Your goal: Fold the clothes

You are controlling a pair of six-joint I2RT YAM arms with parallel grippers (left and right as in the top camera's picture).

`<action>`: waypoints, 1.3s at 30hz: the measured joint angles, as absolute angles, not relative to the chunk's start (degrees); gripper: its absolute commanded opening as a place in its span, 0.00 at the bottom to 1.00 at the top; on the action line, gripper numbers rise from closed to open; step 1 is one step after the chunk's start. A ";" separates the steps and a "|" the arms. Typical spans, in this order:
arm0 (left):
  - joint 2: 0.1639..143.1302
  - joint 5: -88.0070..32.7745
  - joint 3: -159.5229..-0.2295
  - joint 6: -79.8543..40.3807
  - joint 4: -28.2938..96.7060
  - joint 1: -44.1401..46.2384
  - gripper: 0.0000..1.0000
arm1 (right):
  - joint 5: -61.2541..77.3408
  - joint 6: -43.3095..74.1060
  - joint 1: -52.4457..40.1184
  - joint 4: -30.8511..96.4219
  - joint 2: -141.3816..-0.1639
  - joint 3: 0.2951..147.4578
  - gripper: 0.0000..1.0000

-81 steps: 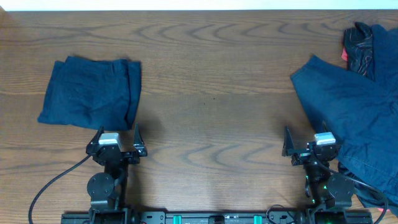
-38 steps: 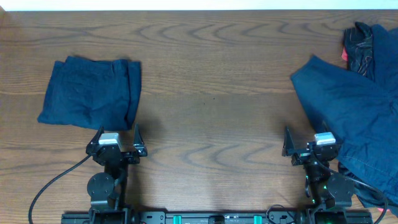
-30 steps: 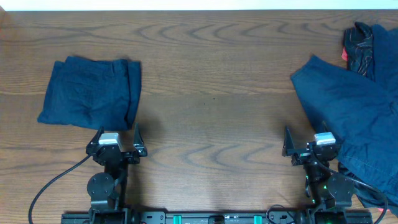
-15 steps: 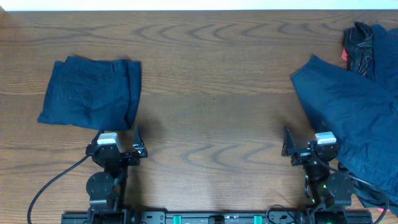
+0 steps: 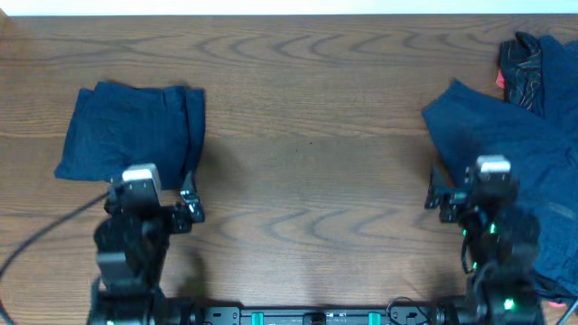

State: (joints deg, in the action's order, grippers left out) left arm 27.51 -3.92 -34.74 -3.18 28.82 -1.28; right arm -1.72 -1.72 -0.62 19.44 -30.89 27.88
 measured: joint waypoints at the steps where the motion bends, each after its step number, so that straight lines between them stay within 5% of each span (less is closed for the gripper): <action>1: 30.02 -3.90 -36.58 -3.18 30.63 -1.28 0.98 | -2.24 -1.69 -0.60 21.87 -34.57 30.70 0.99; 9: 48.99 -4.32 -48.66 -3.18 42.22 -1.28 0.98 | -5.45 -2.33 2.28 35.86 -65.43 51.77 0.99; 27: 59.37 -6.28 -49.41 -3.18 42.57 -1.28 0.98 | -11.55 -8.08 2.50 17.37 -102.91 55.79 0.76; 30: 59.37 -6.33 -49.41 -3.18 42.57 -1.28 0.98 | -12.78 -8.38 2.50 14.98 -104.88 56.31 0.59; 35: 59.37 -6.52 -49.41 -3.18 42.59 -1.28 0.98 | -15.03 -8.01 2.50 13.41 -106.83 56.97 0.02; 39: 59.37 -6.68 -49.41 -3.18 42.59 -1.28 0.98 | -17.72 -6.87 2.50 13.41 -107.63 56.95 0.01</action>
